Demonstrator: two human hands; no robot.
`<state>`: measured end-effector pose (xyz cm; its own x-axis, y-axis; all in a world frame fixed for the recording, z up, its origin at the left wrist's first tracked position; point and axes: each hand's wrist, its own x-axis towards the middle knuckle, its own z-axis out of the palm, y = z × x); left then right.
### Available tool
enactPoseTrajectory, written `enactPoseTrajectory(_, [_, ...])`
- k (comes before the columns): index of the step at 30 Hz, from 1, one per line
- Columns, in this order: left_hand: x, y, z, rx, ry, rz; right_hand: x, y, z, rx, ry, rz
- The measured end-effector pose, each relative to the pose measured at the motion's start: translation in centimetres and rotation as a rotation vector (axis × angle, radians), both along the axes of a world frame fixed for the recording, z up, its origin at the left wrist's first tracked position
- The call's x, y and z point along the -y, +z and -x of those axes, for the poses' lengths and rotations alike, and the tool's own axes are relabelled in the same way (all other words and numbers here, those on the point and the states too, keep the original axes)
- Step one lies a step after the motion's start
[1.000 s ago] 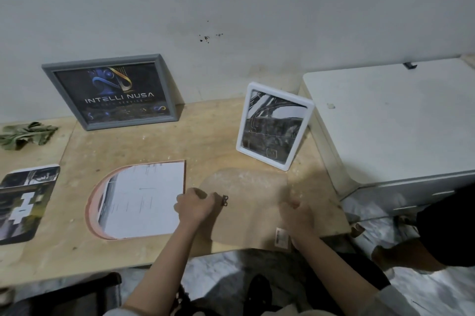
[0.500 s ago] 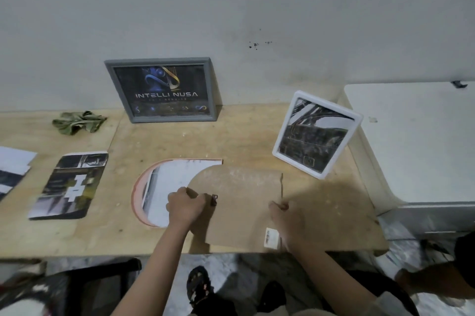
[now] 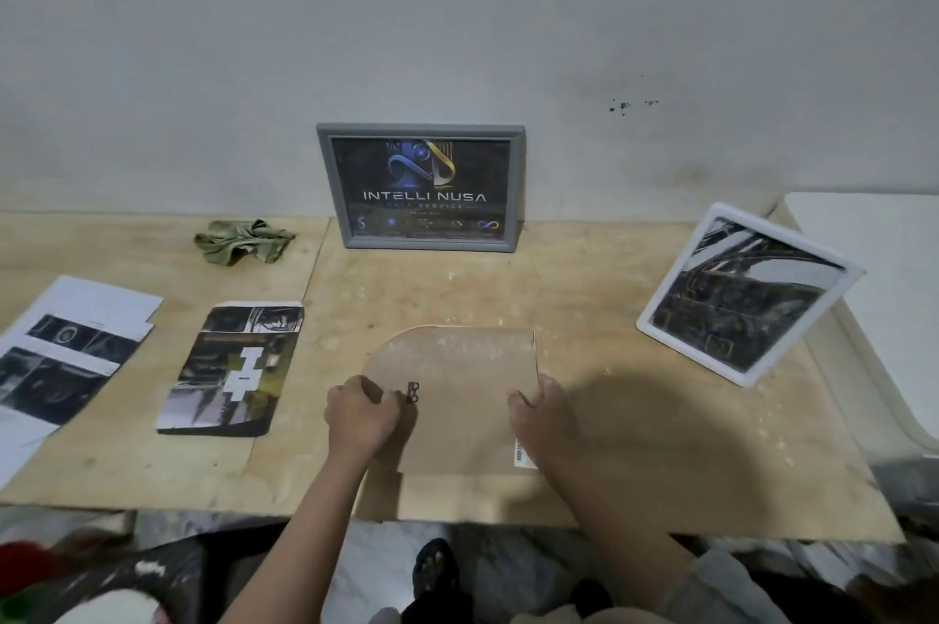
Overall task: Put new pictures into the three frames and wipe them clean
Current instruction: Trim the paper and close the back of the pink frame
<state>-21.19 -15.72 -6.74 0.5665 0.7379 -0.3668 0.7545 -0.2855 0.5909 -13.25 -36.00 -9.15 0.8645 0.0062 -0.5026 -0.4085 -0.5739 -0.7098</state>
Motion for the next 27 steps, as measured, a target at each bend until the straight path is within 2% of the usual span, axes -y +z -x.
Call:
enactPoseTrajectory(8, [-0.9,-1.0,-0.3,-0.035,-0.179,-0.019,-1.6,2.4,0.6,0.011,0.047,0.127])
enactPoseTrajectory(14, [-1.0,-1.2,-0.2,-0.049,-0.291,-0.058,-1.7,2.2,1.0,0.002,0.196,0.223])
enactPoseTrajectory(18, [-1.0,-1.8,0.3,-0.062,-0.415,-0.113,-1.7,2.2,1.1,0.046,0.333,0.391])
enactPoseTrajectory(21, [-0.9,-1.9,0.4,-0.134,-0.509,-0.194,-1.6,2.0,1.1,0.088,0.413,0.446])
enactPoseTrajectory(24, [-1.4,-1.8,-0.1,-0.114,-0.554,-0.281,-1.3,2.3,0.4,0.176,0.542,0.505])
enactPoseTrajectory(27, [-2.4,-1.1,-1.7,-0.112,-0.685,-0.263,-0.9,3.2,-1.3,0.204,0.716,0.492])
